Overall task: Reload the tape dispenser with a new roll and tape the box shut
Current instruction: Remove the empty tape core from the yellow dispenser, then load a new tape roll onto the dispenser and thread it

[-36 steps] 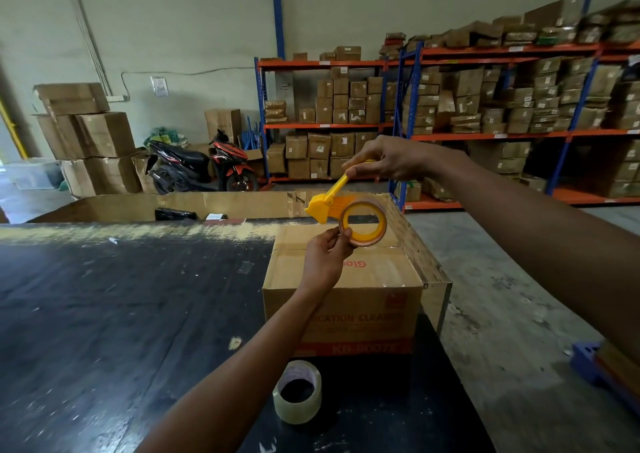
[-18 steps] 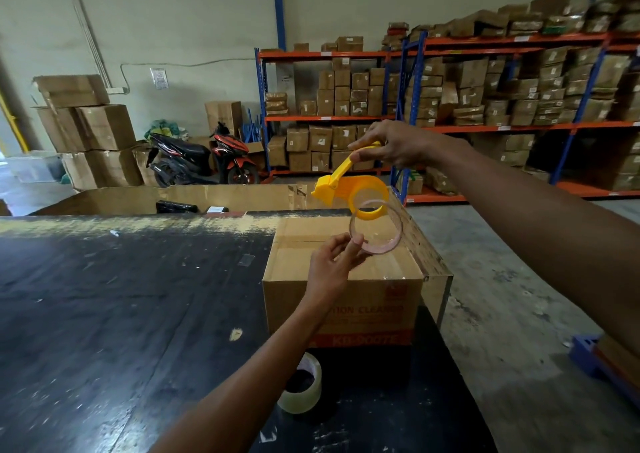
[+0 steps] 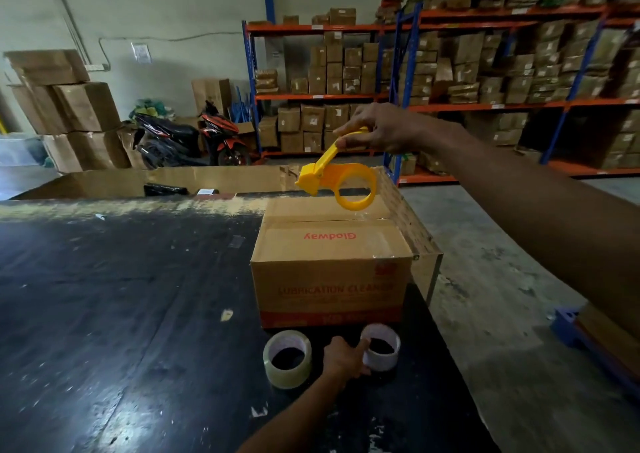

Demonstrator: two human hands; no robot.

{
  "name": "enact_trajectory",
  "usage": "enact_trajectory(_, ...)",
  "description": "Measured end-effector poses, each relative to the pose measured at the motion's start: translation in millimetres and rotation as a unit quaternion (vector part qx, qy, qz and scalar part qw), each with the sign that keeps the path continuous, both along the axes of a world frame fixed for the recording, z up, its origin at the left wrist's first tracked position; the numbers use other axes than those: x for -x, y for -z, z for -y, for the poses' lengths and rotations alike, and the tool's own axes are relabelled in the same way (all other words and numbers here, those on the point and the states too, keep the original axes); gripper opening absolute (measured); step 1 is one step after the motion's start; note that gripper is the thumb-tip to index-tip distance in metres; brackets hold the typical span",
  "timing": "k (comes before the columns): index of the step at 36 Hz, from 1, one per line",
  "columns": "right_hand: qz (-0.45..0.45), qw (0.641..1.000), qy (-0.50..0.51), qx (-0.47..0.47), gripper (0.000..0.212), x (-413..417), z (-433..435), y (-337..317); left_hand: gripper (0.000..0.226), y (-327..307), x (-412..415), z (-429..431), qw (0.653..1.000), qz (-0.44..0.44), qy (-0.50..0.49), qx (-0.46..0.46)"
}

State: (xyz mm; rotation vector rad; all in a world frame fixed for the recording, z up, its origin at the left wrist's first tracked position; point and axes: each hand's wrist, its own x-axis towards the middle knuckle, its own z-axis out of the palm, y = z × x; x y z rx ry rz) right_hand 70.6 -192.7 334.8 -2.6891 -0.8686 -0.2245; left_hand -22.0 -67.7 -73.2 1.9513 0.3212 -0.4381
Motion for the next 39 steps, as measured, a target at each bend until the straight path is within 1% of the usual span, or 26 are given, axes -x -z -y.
enact_trajectory(4,-0.004,1.0,-0.012,0.01,0.042,1,2,6,0.05,1,-1,4,1.0,-0.009,0.018,-0.02)
enact_trajectory(8,-0.002,1.0,-0.014,-0.005,0.041,-1,3,7,0.047,-2,-1,4,1.0,-0.004,0.02,-0.022)
enact_trajectory(11,-0.003,1.0,-0.018,-0.01,0.042,-3,3,8,0.05,-1,0,4,0.999,-0.005,0.022,-0.03)
enact_trajectory(14,0.0,1.0,-0.016,-0.007,0.043,-4,0,9,0.058,-5,3,1,0.999,-0.001,0.027,-0.037)
enact_trajectory(16,0.003,1.0,-0.019,-0.008,0.043,-5,-3,9,0.063,-15,7,-3,0.996,0.011,0.057,-0.065)
enact_trajectory(18,-0.005,1.0,-0.022,-0.015,0.043,-8,-4,11,0.068,-27,13,-10,0.984,0.066,0.11,-0.124)
enact_trajectory(20,-0.014,1.0,-0.021,-0.014,0.043,-13,-7,16,0.067,-39,20,-24,0.962,0.157,0.138,-0.177)
enact_trajectory(22,-0.02,1.0,-0.014,-0.009,0.044,-16,-11,21,0.055,-50,26,-42,0.936,0.239,0.145,-0.214)
enact_trajectory(24,-0.025,1.0,-0.013,-0.009,0.044,-18,-16,24,0.041,-52,32,-69,0.916,0.296,0.13,-0.237)
enact_trajectory(25,-0.026,1.0,-0.013,-0.01,0.045,-20,-19,25,0.039,-49,34,-83,0.902,0.333,0.113,-0.252)
enact_trajectory(26,-0.026,1.0,-0.012,-0.011,0.045,-21,-21,27,0.042,-44,36,-97,0.882,0.373,0.097,-0.27)
enact_trajectory(27,-0.024,1.0,-0.009,-0.013,0.047,-23,-23,30,0.049,-37,39,-110,0.865,0.401,0.083,-0.291)
enact_trajectory(28,-0.022,1.0,-0.006,-0.014,0.049,-25,-24,32,0.06,-30,41,-122,0.856,0.408,0.076,-0.309)
enact_trajectory(29,-0.023,1.0,-0.002,-0.015,0.05,-26,-25,35,0.075,-25,43,-133,0.858,0.392,0.075,-0.323)
enact_trajectory(31,-0.029,1.0,0.001,-0.013,0.051,-28,-27,40,0.1,-15,48,-148,0.883,0.33,0.075,-0.325)
enact_trajectory(33,-0.03,1.0,-0.002,-0.007,0.05,-29,-30,43,0.112,-7,53,-158,0.915,0.276,0.076,-0.285)
enact_trajectory(35,-0.03,1.0,-0.004,-0.007,0.049,-29,-32,44,0.113,-1,56,-164,0.93,0.254,0.078,-0.255)
enact_trajectory(39,-0.035,0.999,0.001,-0.001,0.05,-29,-37,47,0.101,8,55,-169,0.933,0.25,0.079,-0.248)
